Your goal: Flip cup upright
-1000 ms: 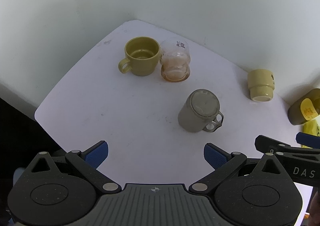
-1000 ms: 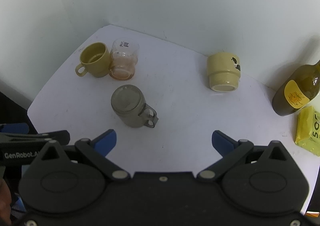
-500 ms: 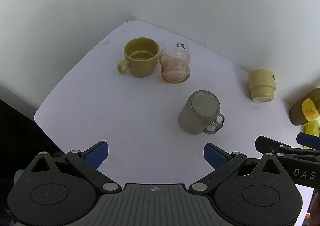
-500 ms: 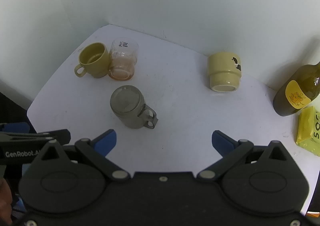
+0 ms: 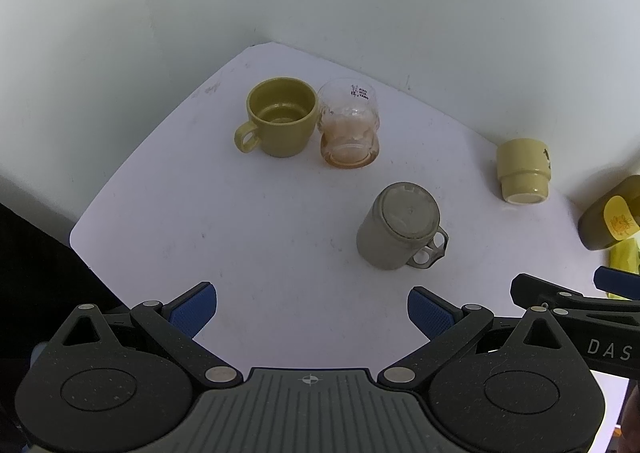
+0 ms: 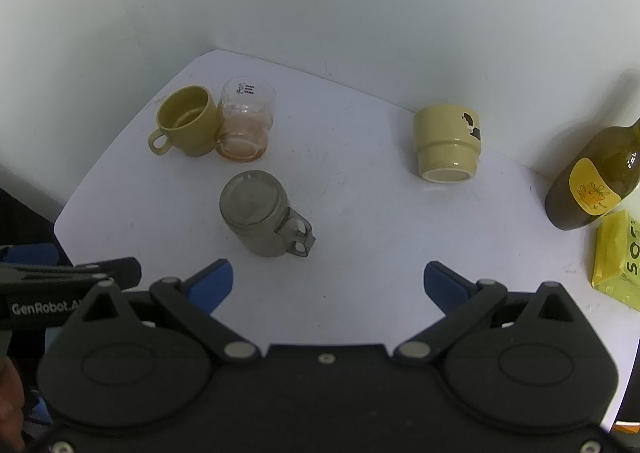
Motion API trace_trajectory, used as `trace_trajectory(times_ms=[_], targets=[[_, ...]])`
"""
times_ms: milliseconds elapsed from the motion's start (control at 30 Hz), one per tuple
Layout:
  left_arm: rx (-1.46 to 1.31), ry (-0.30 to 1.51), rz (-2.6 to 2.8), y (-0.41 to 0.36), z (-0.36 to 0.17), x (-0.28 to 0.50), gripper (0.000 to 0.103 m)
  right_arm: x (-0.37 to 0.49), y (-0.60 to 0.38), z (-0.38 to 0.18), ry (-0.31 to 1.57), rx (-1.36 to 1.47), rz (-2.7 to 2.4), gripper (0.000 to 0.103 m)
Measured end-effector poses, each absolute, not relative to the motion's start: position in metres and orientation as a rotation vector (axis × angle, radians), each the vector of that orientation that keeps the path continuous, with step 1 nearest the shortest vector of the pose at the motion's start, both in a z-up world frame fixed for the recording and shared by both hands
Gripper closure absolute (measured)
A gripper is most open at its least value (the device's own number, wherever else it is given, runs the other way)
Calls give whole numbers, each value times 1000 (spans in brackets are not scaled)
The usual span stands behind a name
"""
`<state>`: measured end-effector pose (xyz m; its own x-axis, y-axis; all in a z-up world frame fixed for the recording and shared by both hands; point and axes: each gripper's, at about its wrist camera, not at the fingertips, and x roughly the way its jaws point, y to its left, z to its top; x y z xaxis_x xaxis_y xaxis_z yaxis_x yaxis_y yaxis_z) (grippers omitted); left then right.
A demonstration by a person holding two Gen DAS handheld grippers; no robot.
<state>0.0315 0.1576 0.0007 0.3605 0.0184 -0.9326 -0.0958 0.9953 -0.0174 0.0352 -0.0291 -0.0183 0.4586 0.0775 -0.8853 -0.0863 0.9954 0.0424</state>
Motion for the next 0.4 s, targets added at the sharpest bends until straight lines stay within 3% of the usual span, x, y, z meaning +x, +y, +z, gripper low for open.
trace_trajectory(times_ms=[400], targets=[[-67, 1193, 80, 157, 1, 31, 0, 34, -27, -18, 1088, -8, 103, 0]])
